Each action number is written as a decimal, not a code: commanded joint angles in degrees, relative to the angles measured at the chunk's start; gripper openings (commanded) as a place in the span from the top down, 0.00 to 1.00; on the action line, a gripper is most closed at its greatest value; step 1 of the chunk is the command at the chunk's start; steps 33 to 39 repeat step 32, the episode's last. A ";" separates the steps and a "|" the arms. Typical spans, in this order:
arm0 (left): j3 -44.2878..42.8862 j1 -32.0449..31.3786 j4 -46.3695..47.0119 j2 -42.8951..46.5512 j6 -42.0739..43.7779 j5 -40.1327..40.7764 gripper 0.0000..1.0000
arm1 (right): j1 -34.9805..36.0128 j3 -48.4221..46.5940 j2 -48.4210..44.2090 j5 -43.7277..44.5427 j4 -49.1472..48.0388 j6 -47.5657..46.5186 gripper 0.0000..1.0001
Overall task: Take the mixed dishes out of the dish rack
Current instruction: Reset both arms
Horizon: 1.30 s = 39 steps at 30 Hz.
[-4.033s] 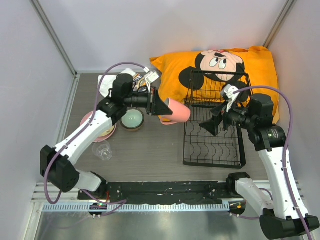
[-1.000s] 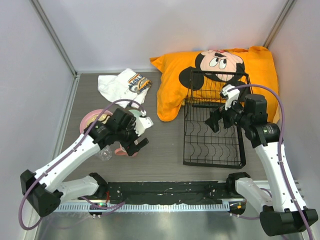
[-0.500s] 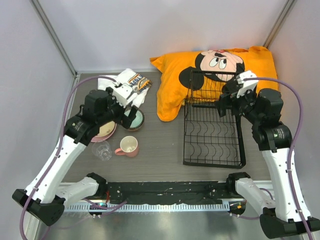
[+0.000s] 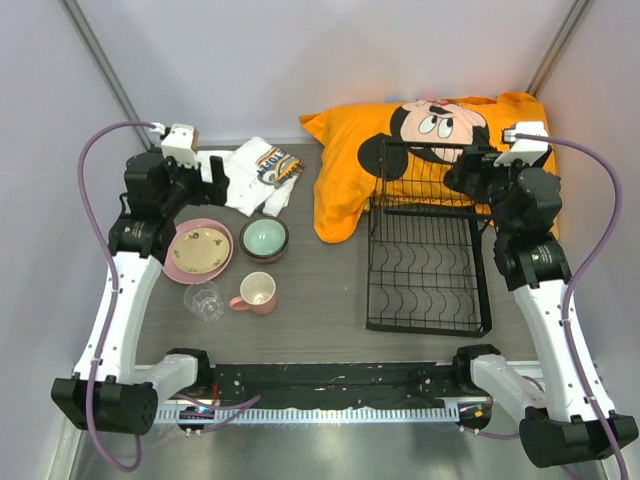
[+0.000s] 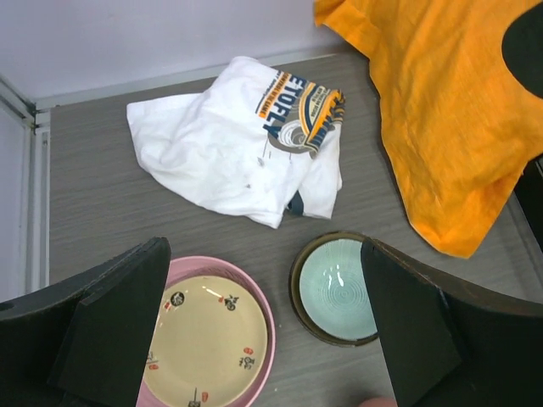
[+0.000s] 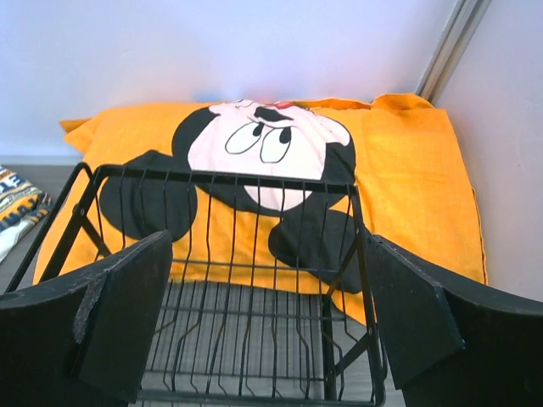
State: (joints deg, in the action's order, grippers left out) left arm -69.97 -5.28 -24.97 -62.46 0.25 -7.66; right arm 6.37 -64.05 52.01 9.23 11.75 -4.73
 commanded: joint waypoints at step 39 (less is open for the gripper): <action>1.95 1.94 12.76 -0.47 -4.29 -3.85 0.00 | 1.63 7.80 -2.88 7.38 -15.97 -0.89 0.00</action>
